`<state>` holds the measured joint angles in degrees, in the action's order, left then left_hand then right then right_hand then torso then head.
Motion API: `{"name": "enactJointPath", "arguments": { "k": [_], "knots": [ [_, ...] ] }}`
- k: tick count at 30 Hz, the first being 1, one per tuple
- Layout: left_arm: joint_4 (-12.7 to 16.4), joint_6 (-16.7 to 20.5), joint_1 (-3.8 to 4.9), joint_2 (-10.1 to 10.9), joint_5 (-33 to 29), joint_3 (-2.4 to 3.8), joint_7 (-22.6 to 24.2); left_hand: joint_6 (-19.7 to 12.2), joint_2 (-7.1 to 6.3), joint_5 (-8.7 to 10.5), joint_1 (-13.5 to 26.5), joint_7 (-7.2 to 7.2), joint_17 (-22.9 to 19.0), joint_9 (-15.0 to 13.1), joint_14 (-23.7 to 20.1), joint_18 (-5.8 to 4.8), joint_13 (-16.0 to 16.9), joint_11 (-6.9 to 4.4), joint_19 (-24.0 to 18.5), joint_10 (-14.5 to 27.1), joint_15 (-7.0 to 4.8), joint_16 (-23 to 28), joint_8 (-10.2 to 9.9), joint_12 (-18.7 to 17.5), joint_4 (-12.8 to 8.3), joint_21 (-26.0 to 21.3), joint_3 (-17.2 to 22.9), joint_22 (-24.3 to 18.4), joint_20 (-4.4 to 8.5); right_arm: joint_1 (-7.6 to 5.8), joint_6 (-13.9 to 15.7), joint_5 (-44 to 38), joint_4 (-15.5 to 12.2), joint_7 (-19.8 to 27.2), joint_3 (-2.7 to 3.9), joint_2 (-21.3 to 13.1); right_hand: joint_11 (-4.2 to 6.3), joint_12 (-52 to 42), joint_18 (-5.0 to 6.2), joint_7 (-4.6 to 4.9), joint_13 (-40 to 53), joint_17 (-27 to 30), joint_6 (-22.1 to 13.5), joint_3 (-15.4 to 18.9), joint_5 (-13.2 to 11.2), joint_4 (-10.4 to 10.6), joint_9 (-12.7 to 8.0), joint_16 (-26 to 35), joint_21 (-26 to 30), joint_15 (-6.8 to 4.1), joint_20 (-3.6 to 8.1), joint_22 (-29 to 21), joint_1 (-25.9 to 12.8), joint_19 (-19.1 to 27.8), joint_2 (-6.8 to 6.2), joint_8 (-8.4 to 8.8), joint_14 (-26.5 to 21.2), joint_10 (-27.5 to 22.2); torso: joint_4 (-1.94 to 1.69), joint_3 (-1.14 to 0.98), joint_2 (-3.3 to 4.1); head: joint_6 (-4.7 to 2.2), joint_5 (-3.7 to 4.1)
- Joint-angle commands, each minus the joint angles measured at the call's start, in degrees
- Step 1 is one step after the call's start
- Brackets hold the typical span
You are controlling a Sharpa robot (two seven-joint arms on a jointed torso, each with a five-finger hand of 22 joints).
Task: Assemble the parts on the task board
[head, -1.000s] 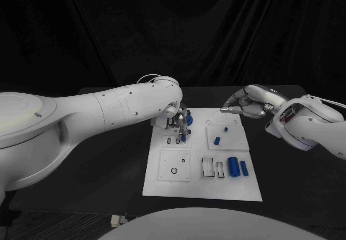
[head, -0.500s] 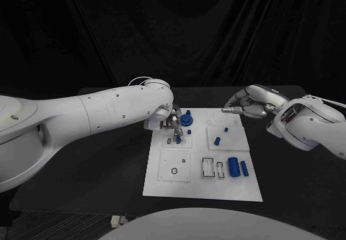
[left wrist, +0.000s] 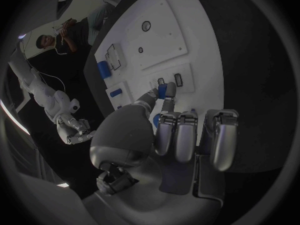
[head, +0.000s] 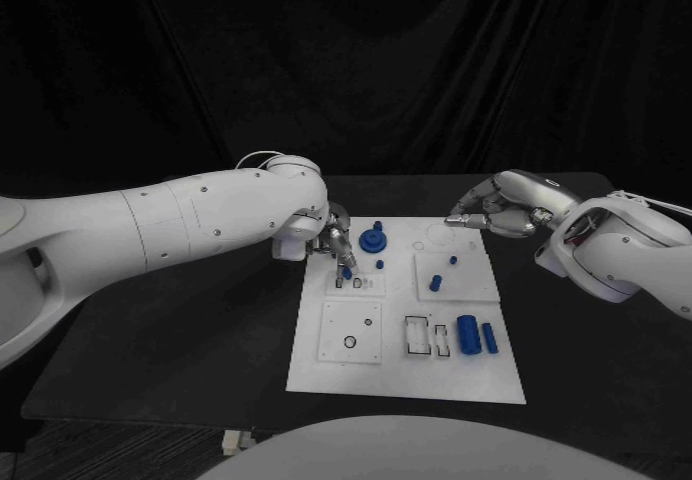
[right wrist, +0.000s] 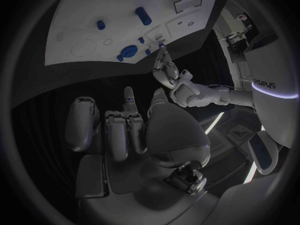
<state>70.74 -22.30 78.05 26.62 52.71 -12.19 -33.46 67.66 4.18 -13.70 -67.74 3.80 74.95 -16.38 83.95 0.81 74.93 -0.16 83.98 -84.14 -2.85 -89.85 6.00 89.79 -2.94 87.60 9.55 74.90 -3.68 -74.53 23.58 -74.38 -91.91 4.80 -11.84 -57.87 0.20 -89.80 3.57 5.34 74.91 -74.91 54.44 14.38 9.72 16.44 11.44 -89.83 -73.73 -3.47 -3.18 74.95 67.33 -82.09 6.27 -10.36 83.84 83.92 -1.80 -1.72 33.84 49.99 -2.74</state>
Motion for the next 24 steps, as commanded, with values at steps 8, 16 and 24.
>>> {"name": "enactJointPath", "arguments": {
  "k": [8, 16, 24],
  "knots": [
    [2.11, 3.86, 0.21, 0.67, -0.36, 0.03, 0.42, -0.52, 0.14, 0.19, 0.94, -0.2, 15.05, -0.29, 6.05, 0.24, 15.07, -0.49, 3.08, -5.86, -0.57, -0.15, 0.32, 0.21, -8.59, -0.25, 9.52, 11.82, 0.56, 0.61, -0.53, -0.11, 0.2, -0.95, 0.03, 0.14, -0.4, -0.2, 0.18, 0.0, 15.09, -15.09, 0.33, 0.53, 0.29, -0.02, -0.09, -0.17, 0.42, 0.42, -0.17, 10.08, 0.59, 0.45, 0.12, 0.4, 6.16, 6.08, 0.0, -0.02, 0.26, 0.01, -0.14],
    [2.12, 5.63, 0.02, 0.69, -0.36, 0.01, 0.29, -0.64, 0.38, 0.27, 1.6, -0.27, 15.05, -0.54, 6.05, 0.4, 15.07, -0.58, 2.66, -5.86, -0.66, -0.15, 0.39, 0.21, -8.29, -0.69, 9.84, 11.33, 0.64, 0.74, -0.5, -0.11, 0.18, -0.98, 0.03, 0.0, -0.4, -0.2, 0.18, 0.0, 15.09, -15.09, 0.33, 0.53, 0.29, -0.02, -0.09, -0.17, 0.42, 0.42, -0.17, 10.08, 0.59, 0.45, 0.12, 0.4, 6.16, 6.08, 0.08, -0.03, 0.26, 0.01, -0.03],
    [2.0, 6.45, -0.3, 0.44, -0.36, 0.0, 0.22, -0.69, 0.46, 0.17, 1.75, -0.29, 15.05, -0.65, 6.05, 0.47, 15.07, -0.63, 2.48, -5.86, -0.71, -0.15, 0.42, 0.21, -8.27, -0.89, 10.03, 11.11, 0.69, 0.79, -0.57, -0.11, 0.26, -1.02, 0.03, 0.14, -0.41, -0.2, 0.24, 0.01, 15.09, -15.09, 0.33, 0.57, 0.3, 0.0, -0.09, -0.17, 0.69, 0.42, -0.18, 10.0, 0.67, 0.59, 0.15, 0.43, 6.16, 6.08, 0.07, -0.03, 0.26, 0.01, -0.41]
  ]
}}
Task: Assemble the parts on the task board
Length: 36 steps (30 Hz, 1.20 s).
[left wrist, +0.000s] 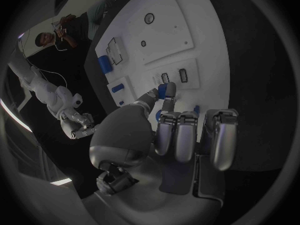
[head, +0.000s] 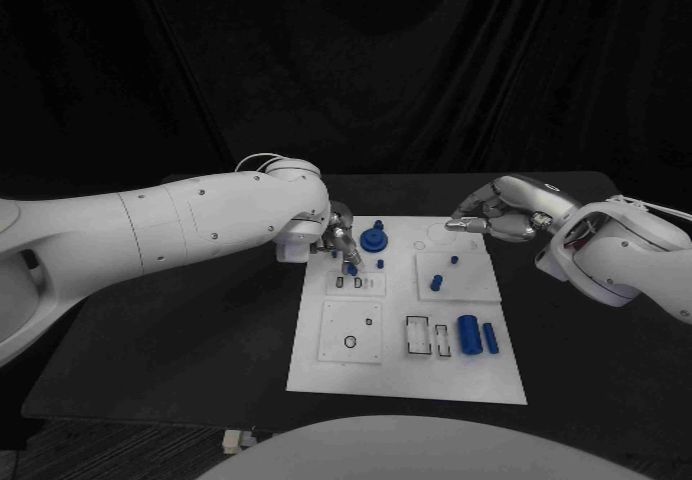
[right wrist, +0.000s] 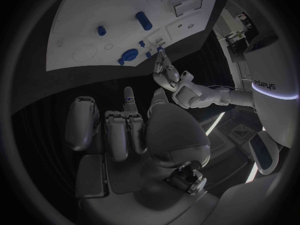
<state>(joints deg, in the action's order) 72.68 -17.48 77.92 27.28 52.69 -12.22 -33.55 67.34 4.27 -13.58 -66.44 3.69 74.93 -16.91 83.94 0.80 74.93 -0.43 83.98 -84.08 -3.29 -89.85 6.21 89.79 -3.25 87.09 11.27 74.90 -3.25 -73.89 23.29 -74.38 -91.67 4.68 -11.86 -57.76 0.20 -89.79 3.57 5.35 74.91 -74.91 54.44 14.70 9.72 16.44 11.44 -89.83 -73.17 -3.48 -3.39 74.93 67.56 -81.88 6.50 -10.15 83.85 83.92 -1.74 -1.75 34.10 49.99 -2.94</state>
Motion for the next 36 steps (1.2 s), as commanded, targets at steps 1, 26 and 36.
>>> {"name": "enactJointPath", "arguments": {
  "k": [1, 26, 36],
  "knots": [
    [0.04, 1.65, -0.23, -0.3, -0.34, 0.03, 0.31, -0.38, 0.38, 0.03, 0.49, -0.17, 15.07, -0.13, 6.06, 0.49, 15.07, -0.36, 2.44, -5.92, -0.28, -0.15, 0.22, 0.21, -7.94, -0.41, 8.33, 11.07, 0.27, 0.17, -0.28, -0.11, 0.04, -0.9, 0.04, 0.06, -0.41, -0.21, 0.23, 0.0, 15.09, -15.09, 0.33, 0.25, 0.3, 0.0, -0.09, -0.17, 0.13, 0.43, 0.03, 10.02, 0.44, 0.38, -0.07, 0.21, 6.15, 6.08, 0.01, 0.0, 0.0, 0.01, -0.24],
    [-0.28, 1.26, -1.09, -0.57, -0.34, 0.02, 0.25, -0.59, 0.46, 0.05, 1.19, -0.21, 15.07, -0.47, 6.06, 0.7, 15.07, -0.41, 1.87, -5.92, -0.37, -0.15, 0.28, 0.21, -7.73, -1.05, 8.79, 10.39, 0.38, 0.22, -0.28, -0.11, 0.03, -0.87, 0.04, 0.15, -0.41, -0.21, 0.26, 0.01, 15.09, -15.09, 0.33, 0.28, 0.32, 0.0, -0.09, -0.17, 0.25, 0.43, 0.02, 9.98, 0.5, 0.44, -0.06, 0.23, 6.15, 6.08, -0.01, 0.02, -0.03, 0.01, -0.47],
    [-0.41, 1.11, -1.39, -0.5, -0.34, 0.02, 0.23, -0.71, 0.41, 0.29, 1.55, -0.25, 15.07, -0.66, 6.06, 0.8, 15.07, -0.43, 1.6, -5.92, -0.4, -0.15, 0.32, 0.21, -7.65, -1.37, 8.99, 10.06, 0.41, 0.22, -0.27, -0.11, -0.03, -0.87, 0.04, 0.13, -0.41, -0.21, 0.26, 0.01, 15.09, -15.09, 0.33, 0.28, 0.32, 0.0, -0.09, -0.17, 0.25, 0.43, 0.02, 9.98, 0.5, 0.44, -0.06, 0.23, 6.15, 6.08, 0.0, 0.05, 0.01, 0.01, -0.52]
  ]
}}
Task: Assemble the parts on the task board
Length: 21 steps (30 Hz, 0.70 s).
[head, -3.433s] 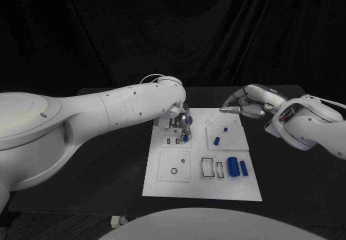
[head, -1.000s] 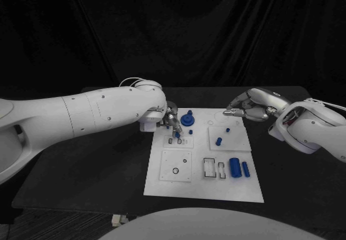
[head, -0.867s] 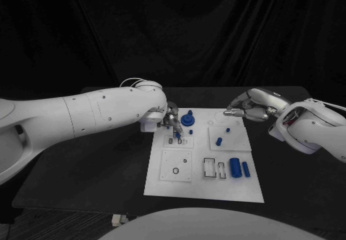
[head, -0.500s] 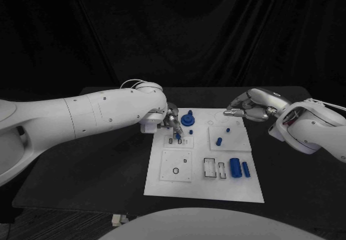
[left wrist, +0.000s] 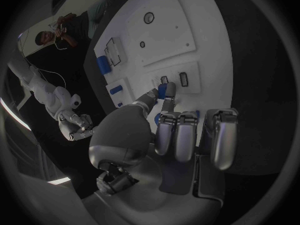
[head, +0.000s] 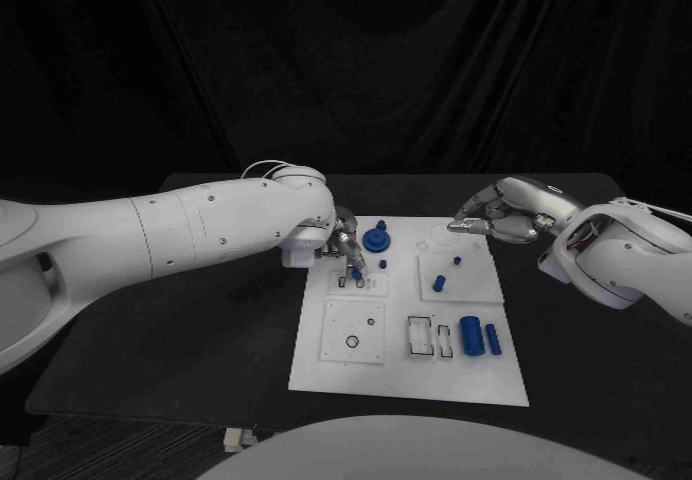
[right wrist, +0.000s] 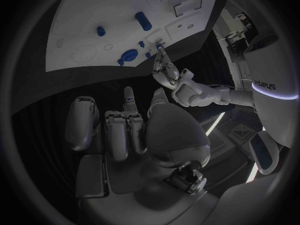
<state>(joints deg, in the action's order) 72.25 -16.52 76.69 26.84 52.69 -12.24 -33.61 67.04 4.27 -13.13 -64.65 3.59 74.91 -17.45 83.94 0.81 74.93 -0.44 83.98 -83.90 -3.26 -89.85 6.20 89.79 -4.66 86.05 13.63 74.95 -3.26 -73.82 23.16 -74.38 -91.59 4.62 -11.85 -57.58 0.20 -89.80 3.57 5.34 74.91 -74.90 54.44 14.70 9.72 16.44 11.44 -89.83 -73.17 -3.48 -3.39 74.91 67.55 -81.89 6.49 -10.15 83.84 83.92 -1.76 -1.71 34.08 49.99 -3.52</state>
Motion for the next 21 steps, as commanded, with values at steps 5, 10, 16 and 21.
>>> {"name": "enactJointPath", "arguments": {
  "k": [5, 10, 16, 21],
  "knots": [
    [0.04, 0.12, -0.33, 0.03, -0.34, 0.04, 0.29, -0.41, 0.41, -0.16, -0.24, -0.15, 15.09, -0.14, 6.06, 0.79, 15.07, -0.42, 1.6, -6.1, -0.43, -0.15, 0.32, 0.21, -6.24, -0.34, 6.63, 10.02, 0.42, 0.14, -0.15, -0.11, -0.12, -0.81, 0.04, -0.05, -0.43, -0.2, 0.26, 0.03, 15.09, -15.1, 0.33, 0.37, 0.37, 0.02, -0.11, -0.17, 0.29, 0.45, 0.01, 9.99, 0.66, 0.47, -0.03, 0.28, 6.16, 6.08, 0.0, 0.03, 0.03, 0.01, -0.11],
    [-0.01, 0.14, -0.55, 0.0, -0.34, 0.04, 0.32, -0.47, 0.42, 0.04, -0.08, -0.15, 15.09, -0.22, 6.06, 0.8, 15.07, -0.44, 1.6, -6.1, -0.45, -0.15, 0.33, 0.21, -6.18, -0.38, 6.72, 10.0, 0.44, 0.15, -0.13, -0.11, -0.13, -0.78, 0.04, -0.01, -0.43, -0.2, 0.26, 0.03, 15.09, -15.1, 0.33, 0.37, 0.37, 0.02, -0.11, -0.17, 0.29, 0.45, 0.01, 9.99, 0.66, 0.47, -0.03, 0.28, 6.16, 6.08, -0.01, 0.03, 0.0, 0.01, -0.07],
    [0.02, 0.13, -0.78, 0.0, -0.34, 0.04, 0.33, -0.52, 0.45, 0.12, 0.08, -0.15, 15.09, -0.28, 6.06, 0.83, 15.07, -0.44, 1.53, -6.1, -0.46, -0.15, 0.34, 0.21, -6.09, -0.47, 6.76, 9.91, 0.45, 0.15, -0.16, -0.11, -0.14, -0.8, 0.04, -0.02, -0.43, -0.2, 0.26, 0.03, 15.09, -15.1, 0.33, 0.37, 0.37, 0.02, -0.11, -0.17, 0.29, 0.45, 0.01, 9.99, 0.66, 0.47, -0.03, 0.28, 6.16, 6.08, 0.0, 0.03, 0.03, 0.01, -0.09],
    [-0.04, 0.15, -0.94, -0.02, -0.34, 0.04, 0.33, -0.54, 0.46, 0.14, 0.14, -0.15, 15.09, -0.31, 6.06, 0.84, 15.07, -0.45, 1.5, -6.1, -0.46, -0.15, 0.34, 0.21, -6.05, -0.51, 6.79, 9.88, 0.46, 0.15, -0.18, -0.11, -0.18, -0.79, 0.04, -0.06, -0.43, -0.2, 0.26, 0.03, 15.09, -15.1, 0.33, 0.37, 0.37, 0.02, -0.11, -0.17, 0.29, 0.45, 0.01, 9.99, 0.66, 0.47, -0.03, 0.28, 6.16, 6.08, 0.02, 0.04, 0.01, 0.01, -0.06]
  ]
}}
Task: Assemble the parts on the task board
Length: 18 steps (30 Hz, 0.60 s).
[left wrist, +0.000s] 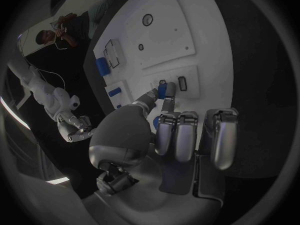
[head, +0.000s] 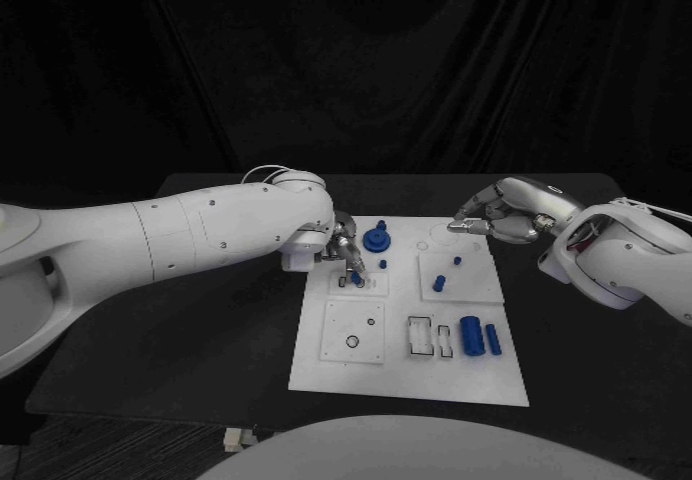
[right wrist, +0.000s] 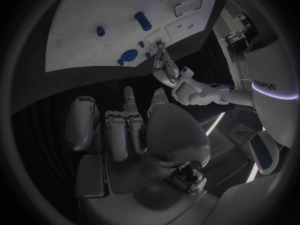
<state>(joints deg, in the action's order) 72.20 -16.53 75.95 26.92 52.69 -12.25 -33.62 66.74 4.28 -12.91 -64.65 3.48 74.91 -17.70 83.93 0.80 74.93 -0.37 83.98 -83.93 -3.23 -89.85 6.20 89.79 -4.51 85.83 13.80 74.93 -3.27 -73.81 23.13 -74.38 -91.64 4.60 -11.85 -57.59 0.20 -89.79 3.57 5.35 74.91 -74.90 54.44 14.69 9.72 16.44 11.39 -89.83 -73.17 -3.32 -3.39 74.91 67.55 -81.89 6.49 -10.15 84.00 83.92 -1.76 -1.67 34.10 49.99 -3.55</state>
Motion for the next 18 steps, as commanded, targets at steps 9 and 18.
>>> {"name": "enactJointPath", "arguments": {
  "k": [9, 18],
  "knots": [
    [-0.18, 0.21, -0.44, -0.19, -0.34, 0.05, 0.36, -0.37, 0.4, 0.5, 0.54, -0.09, 15.09, -0.25, 6.07, 0.89, 15.07, -0.56, 1.36, -6.07, -0.53, -0.15, 0.37, 0.21, -6.0, -0.51, 6.71, 9.71, 0.5, 0.14, -0.19, -0.11, -0.14, -0.76, 0.04, -0.07, -0.43, -0.21, 0.27, 0.02, 15.09, -15.1, 0.33, 0.37, 0.37, 0.02, -0.06, -0.17, 0.29, 0.29, 0.01, 10.0, 0.67, 0.47, -0.03, 0.28, 6.0, 6.08, 0.01, -0.01, -0.03, 0.01, -0.07],
    [-0.28, 0.19, -0.74, -0.29, -0.34, 0.05, 0.38, -0.5, 0.37, 2.04, 1.03, -0.18, 15.09, -0.58, 6.07, 0.94, 15.07, -0.64, 1.27, -6.07, -0.62, -0.15, 0.44, 0.21, -5.63, -0.73, 6.74, 9.56, 0.58, 0.14, -0.32, -0.11, -0.08, -0.75, 0.04, -0.02, -0.43, -0.21, 0.27, 0.02, 15.09, -15.1, 0.33, 0.37, 0.37, 0.02, -0.06, -0.17, 0.29, 0.29, 0.01, 10.0, 0.67, 0.47, -0.03, 0.28, 6.0, 6.08, 0.0, -0.01, 0.0, 0.01, -0.15]
  ]
}}
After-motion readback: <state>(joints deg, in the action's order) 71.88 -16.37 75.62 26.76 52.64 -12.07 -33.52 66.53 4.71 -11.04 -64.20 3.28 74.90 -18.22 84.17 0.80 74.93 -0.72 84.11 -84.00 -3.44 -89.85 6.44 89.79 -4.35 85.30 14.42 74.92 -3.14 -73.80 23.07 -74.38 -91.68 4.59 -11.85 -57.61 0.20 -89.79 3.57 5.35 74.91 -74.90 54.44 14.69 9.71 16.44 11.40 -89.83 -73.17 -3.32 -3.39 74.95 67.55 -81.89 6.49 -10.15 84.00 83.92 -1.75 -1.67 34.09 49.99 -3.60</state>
